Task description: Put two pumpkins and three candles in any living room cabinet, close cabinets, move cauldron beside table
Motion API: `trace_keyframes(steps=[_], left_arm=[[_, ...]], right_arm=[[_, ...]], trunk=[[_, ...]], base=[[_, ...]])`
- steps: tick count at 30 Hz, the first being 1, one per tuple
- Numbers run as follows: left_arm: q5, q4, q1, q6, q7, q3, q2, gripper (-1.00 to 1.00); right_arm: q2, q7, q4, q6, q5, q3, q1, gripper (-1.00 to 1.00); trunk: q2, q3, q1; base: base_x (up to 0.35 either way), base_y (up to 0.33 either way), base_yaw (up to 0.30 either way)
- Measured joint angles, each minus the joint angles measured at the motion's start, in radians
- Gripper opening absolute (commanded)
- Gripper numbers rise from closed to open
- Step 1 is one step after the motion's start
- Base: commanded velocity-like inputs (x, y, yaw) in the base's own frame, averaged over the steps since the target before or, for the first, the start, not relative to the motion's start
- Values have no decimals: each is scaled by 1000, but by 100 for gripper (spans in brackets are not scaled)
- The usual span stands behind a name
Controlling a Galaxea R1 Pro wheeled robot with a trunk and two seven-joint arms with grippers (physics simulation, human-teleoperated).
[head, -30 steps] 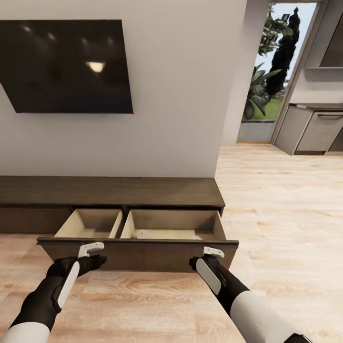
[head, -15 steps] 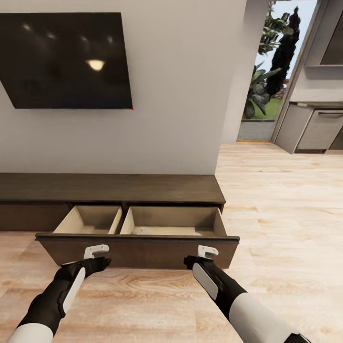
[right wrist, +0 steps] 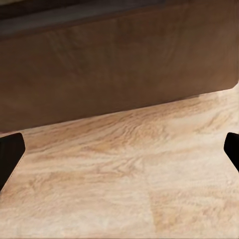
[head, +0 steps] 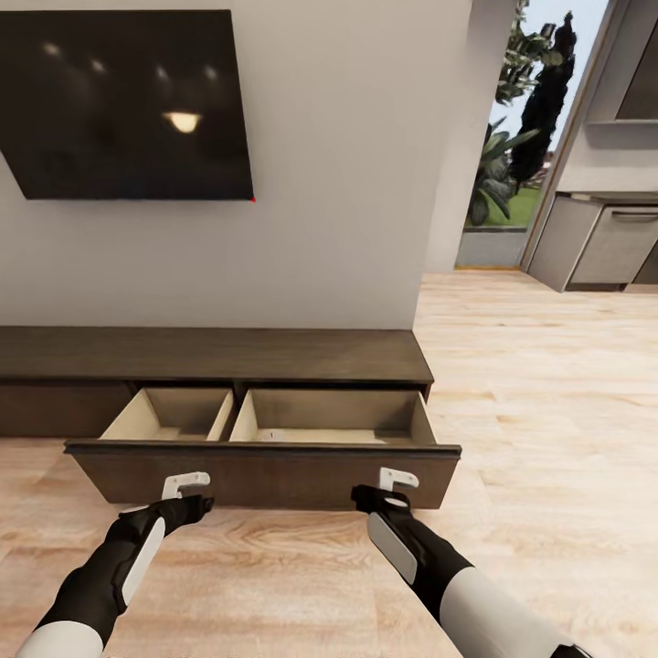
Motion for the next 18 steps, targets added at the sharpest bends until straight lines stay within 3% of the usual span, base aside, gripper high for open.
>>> trace_keyframes(steps=[4,11,18], left_arm=[[0,1,0,-2,0,0,0,100],[0,2,0,-5,0,0,0,100],[0,64,0,-118,0,0,0,100]], right_arm=[[-3,1,5,-51,1,1,1,100],[-3,23,12,-77,-3,1,1,100],[-6,52,31,-123,0,1,-1,100]], trunk=[[-28,-13,15],[-77,-34,42],[-126,-56,69]], base=[[0,0,0],[0,0,0],[0,0,0]])
